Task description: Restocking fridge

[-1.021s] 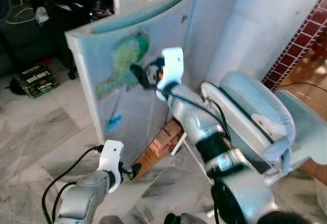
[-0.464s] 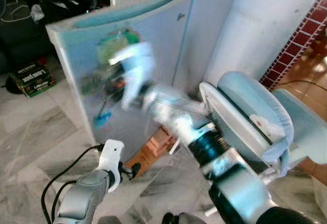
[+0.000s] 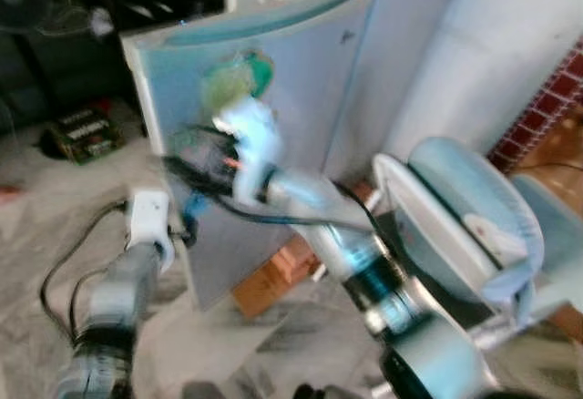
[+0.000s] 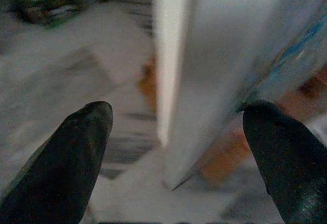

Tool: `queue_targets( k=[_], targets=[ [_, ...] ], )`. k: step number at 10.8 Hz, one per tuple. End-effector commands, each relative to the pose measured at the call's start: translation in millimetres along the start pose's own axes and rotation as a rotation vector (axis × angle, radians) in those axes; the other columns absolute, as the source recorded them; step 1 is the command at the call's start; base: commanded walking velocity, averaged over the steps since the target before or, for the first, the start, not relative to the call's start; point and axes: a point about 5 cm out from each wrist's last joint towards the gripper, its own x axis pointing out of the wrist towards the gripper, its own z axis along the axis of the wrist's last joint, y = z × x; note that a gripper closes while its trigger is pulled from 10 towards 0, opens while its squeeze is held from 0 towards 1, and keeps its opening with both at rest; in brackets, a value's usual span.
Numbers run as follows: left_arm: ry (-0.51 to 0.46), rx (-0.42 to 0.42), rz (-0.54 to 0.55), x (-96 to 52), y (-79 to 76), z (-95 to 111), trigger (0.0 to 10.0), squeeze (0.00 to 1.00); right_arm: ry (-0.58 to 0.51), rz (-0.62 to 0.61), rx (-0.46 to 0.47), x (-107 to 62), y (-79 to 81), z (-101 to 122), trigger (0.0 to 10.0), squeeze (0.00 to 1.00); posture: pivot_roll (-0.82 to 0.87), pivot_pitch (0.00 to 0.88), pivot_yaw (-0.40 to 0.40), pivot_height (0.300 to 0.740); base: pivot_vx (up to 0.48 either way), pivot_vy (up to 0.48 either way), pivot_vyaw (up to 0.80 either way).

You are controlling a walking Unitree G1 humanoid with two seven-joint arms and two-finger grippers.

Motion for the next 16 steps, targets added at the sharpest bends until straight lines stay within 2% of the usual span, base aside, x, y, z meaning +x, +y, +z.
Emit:
queue_targets(
  k=[1,2,3,4,5,6,7,8,9,11,12,14,16],
  targets=[
    [-0.063,-0.053,0.189,0.9,44.2,16.2,10.0,0.00,-0.014,-0.168,-0.016,-25.0,-35.3,0.1,10.0,0.00,0.16,0.000,-0.092,0.740,0.000,0.000,0.00],
    [-0.078,-0.049,0.303,-1.0,71.3,23.0,10.0,0.00,0.002,-0.258,-0.034,-51.3,-53.1,-9.8,10.0,0.00,0.14,0.000,-0.082,0.740,0.000,0.000,0.00],
    [-0.122,-0.052,0.457,-10.7,104.0,28.0,10.0,0.00,0.025,-0.331,-0.036,-75.3,-65.7,-20.2,10.0,0.00,0.14,0.000,-0.079,0.740,0.000,0.000,0.00],
    [-0.179,-0.074,0.759,-45.0,169.3,20.4,10.0,0.00,0.070,-0.495,-0.050,-119.4,-85.0,-39.6,10.0,0.00,0.14,0.000,-0.073,0.740,0.000,0.000,0.00],
    [-0.174,0.023,0.820,-60.1,188.1,6.2,10.0,0.00,0.084,-0.607,-0.029,-139.6,-93.9,-48.6,10.0,0.00,0.14,0.000,-0.071,0.740,0.000,0.000,0.00],
    [-0.162,0.055,0.819,-64.7,188.5,-5.4,10.0,0.00,0.099,-0.672,-0.076,-151.5,-99.9,-51.9,10.0,0.00,0.14,0.000,-0.069,0.740,0.000,0.000,0.00],
    [-0.186,0.092,0.738,-58.5,168.0,-15.5,10.0,0.00,0.113,-0.769,-0.133,-170.1,-107.8,-56.1,10.0,0.00,0.15,0.000,-0.071,0.740,0.000,0.000,0.00],
    [-0.217,0.112,0.642,-53.2,138.5,-20.4,10.0,0.00,0.114,-0.813,-0.167,-181.9,-110.2,-57.7,10.0,0.00,0.15,0.000,-0.070,0.740,0.000,0.000,0.00],
    [-0.275,0.088,0.490,-51.0,95.7,-25.3,10.0,0.00,0.100,-0.837,-0.168,-192.1,-107.5,-58.8,10.0,0.00,0.14,0.000,-0.068,0.740,0.000,0.000,0.00],
    [-0.362,0.123,0.216,-57.6,32.3,-28.1,10.0,0.00,0.071,-0.851,-0.132,-200.3,-98.4,-62.2,10.0,0.00,0.13,0.000,-0.054,0.740,0.000,0.000,0.00],
    [-0.384,0.125,0.096,-62.7,6.3,-31.4,10.0,0.00,0.063,-0.854,-0.119,-200.3,-93.2,-66.3,10.0,0.00,0.13,0.000,-0.047,0.740,0.000,0.480,0.00],
    [-0.392,0.092,0.005,-64.2,-10.8,-29.9,10.0,0.00,0.049,-0.843,-0.113,-195.8,-90.1,-68.0,10.0,0.00,0.13,0.000,-0.043,0.740,0.000,0.480,0.00],
    [-0.391,0.076,-0.037,-68.8,-16.9,-27.0,10.0,0.00,0.045,-0.849,-0.107,-195.8,-92.2,-66.6,10.0,0.00,0.13,0.000,-0.045,0.740,0.000,0.480,-0.30]
  ],
)
